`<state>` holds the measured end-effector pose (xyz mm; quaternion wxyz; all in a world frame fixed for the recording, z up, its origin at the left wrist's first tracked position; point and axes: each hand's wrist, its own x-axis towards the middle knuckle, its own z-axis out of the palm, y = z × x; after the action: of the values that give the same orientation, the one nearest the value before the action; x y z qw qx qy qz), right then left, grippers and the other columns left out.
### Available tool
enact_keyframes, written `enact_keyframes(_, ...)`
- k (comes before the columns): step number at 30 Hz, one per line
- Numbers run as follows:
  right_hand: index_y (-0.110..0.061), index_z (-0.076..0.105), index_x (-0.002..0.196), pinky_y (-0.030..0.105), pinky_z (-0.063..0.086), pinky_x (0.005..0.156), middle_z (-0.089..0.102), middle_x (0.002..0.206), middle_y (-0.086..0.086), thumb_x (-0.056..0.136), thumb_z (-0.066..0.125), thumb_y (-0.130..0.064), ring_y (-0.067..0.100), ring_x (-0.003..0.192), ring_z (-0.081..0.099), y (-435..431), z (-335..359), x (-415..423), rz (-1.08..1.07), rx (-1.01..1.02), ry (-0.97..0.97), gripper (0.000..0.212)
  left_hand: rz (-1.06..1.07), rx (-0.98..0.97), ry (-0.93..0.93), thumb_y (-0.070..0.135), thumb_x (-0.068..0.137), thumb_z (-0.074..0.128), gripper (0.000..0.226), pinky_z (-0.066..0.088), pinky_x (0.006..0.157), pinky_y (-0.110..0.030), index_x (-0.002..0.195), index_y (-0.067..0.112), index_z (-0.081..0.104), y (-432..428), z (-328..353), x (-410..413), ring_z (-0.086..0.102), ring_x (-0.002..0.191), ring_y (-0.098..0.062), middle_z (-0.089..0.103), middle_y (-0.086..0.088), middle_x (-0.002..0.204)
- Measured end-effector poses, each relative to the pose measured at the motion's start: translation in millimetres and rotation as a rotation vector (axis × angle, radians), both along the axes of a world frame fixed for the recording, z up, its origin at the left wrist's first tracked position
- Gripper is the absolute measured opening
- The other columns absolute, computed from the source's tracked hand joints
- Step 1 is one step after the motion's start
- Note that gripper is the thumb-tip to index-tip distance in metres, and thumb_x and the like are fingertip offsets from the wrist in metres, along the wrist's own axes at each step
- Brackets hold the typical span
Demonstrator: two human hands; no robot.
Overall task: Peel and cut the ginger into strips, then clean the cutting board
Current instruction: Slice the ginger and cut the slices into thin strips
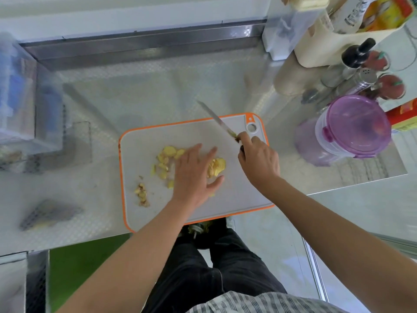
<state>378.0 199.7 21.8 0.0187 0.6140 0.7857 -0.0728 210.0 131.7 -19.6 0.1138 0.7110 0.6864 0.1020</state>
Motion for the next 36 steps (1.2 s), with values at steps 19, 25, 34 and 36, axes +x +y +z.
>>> enact_keyframes(19,-0.021,0.047,0.11,0.039,0.05,0.066,0.057,0.098,0.005,0.085,0.062,-0.017,0.027,0.089,0.056,4.3,-37.9,29.0,-0.026,-0.181,0.21,0.03,0.121,0.051,0.161,0.018,0.07,0.075,0.029,0.043,0.078,-0.041,0.097,0.017,0.064,5.5,-12.1,-10.4,0.054,0.096,-0.031,0.057,-0.01,0.103)
enact_keyframes(25,-0.015,0.052,0.093,0.027,0.035,0.06,0.061,0.088,0.0,0.08,0.064,-0.007,0.023,0.076,0.055,-1.8,-26.2,25.5,-0.112,-0.101,0.494,0.02,0.155,0.159,-0.049,0.03,0.085,0.053,0.038,0.041,0.093,-0.042,0.117,0.009,0.056,10.1,-2.9,-9.8,0.05,0.107,-0.031,0.053,-0.013,0.115)
enact_keyframes(34,-0.005,0.06,0.09,0.026,0.046,0.057,0.064,0.072,0.004,0.092,0.061,-0.01,0.016,0.055,0.051,-3.8,19.0,-17.0,-0.278,-0.716,1.244,0.005,0.875,-0.149,-1.656,0.042,0.1,0.038,0.042,0.048,0.081,-0.03,0.12,0.008,0.054,37.0,46.0,-9.3,0.06,0.097,-0.022,0.062,-0.011,0.109)
enact_keyframes(36,-0.003,0.06,0.088,0.026,0.044,0.057,0.063,0.07,0.004,0.093,0.059,-0.01,0.019,0.055,0.049,-9.2,16.0,-28.1,-0.241,-0.817,1.26,0.008,0.877,-0.4,-1.97,0.052,0.099,0.029,0.057,0.045,0.09,-0.038,0.126,0.008,0.054,34.7,46.7,-21.1,0.059,0.106,-0.029,0.063,-0.015,0.118)
